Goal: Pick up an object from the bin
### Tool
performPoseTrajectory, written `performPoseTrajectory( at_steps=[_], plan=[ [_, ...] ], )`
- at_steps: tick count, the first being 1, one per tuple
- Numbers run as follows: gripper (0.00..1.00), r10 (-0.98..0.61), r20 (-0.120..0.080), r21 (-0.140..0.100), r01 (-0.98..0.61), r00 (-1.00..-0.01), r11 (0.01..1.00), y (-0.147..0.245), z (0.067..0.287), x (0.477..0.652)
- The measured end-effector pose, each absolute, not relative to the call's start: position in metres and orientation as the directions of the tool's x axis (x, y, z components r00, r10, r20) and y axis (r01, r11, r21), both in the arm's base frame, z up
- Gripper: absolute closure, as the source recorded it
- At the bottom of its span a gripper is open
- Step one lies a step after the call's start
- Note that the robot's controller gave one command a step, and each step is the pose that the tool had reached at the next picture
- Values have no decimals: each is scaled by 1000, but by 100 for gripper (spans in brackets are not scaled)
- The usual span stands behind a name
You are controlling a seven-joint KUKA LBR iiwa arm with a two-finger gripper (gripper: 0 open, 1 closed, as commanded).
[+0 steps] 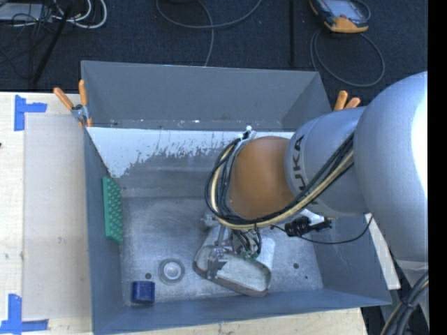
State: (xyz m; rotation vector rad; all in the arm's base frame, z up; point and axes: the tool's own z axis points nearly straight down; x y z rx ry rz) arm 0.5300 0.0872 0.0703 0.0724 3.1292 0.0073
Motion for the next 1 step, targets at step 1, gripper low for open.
performPoseTrajectory(
  at_steps=[1],
  plan=[
    [100, 47, -18, 8, 46, -999, 999, 88, 75, 532]
  ],
)
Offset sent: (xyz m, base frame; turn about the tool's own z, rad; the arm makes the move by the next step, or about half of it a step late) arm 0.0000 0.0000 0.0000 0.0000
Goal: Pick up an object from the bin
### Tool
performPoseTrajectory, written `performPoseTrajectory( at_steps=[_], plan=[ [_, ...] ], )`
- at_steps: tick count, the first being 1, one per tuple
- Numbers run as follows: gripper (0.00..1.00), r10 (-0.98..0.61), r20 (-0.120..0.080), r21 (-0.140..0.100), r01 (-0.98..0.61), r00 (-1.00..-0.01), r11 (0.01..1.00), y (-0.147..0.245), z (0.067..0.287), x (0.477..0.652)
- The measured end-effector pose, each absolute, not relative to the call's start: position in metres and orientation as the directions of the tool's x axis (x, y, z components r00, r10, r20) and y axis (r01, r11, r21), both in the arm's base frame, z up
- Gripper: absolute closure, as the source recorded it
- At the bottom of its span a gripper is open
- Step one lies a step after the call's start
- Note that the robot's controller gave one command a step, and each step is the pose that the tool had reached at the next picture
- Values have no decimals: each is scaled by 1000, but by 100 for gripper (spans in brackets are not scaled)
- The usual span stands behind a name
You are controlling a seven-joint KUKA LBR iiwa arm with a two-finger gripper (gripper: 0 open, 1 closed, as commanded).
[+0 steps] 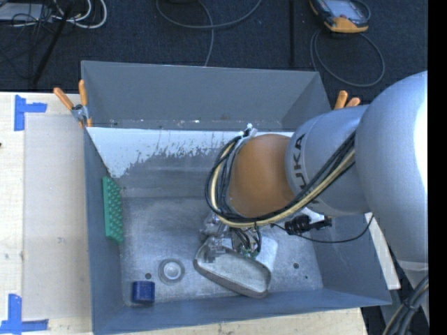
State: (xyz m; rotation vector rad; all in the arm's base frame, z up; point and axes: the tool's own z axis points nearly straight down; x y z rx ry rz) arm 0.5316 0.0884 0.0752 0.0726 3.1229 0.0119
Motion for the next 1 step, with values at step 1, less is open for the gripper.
performPoseTrajectory(
  at_steps=[1],
  plan=[
    [100, 110, -8, 2, 110, -994, 994, 73, 211, 542]
  ],
)
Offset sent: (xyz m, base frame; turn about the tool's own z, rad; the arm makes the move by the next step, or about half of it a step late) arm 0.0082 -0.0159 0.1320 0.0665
